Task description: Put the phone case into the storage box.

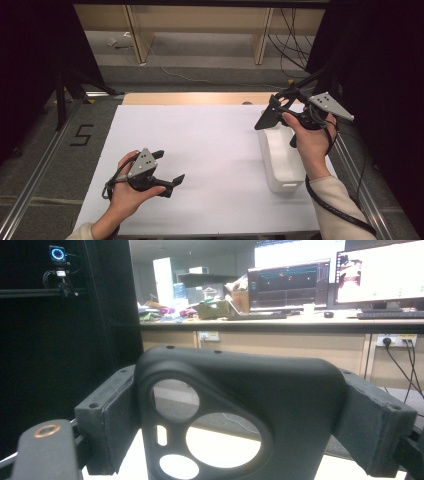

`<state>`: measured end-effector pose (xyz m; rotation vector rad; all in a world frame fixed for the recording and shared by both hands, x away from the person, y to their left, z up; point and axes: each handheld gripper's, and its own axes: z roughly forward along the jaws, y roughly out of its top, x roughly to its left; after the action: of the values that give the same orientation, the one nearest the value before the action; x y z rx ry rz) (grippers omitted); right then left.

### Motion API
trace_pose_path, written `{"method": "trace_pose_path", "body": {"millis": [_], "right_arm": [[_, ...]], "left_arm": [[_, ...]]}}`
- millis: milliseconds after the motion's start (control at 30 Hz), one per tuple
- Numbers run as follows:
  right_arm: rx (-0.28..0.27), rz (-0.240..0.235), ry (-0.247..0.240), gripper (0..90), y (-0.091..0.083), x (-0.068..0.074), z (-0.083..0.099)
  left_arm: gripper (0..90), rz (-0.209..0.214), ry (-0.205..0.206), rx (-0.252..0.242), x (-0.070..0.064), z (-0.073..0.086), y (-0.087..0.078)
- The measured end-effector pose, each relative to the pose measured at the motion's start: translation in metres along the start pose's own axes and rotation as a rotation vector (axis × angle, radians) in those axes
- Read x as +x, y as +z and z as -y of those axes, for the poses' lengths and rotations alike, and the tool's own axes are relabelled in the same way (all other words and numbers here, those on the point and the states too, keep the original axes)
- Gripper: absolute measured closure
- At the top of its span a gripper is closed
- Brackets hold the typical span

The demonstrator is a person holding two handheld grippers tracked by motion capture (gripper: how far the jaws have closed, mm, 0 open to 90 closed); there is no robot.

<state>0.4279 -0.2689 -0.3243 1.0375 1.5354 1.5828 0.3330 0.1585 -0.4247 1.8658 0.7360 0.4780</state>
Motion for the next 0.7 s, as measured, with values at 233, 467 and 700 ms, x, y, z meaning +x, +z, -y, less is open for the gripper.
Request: {"method": "trace_pose_path", "body": {"millis": [233,467,700], "right_arm": [[-0.002,0.009,-0.003,15.8,-0.0001,-0.0025,0.0],[0.001,0.022,-0.001,15.8,-0.0012,-0.0061,-0.0007],[-0.003,0.033,-0.002,15.8,-0.0021,-0.0099,-0.0014]], "left_arm": [[0.0,-0.001,0.001,0.001,0.0,0.0001,0.0],[0.0,-0.001,-0.002,0.002,-0.0001,0.0002,0.0],[0.0,0.0,-0.002,0.003,-0.0001,0.0002,0.0001]]}}
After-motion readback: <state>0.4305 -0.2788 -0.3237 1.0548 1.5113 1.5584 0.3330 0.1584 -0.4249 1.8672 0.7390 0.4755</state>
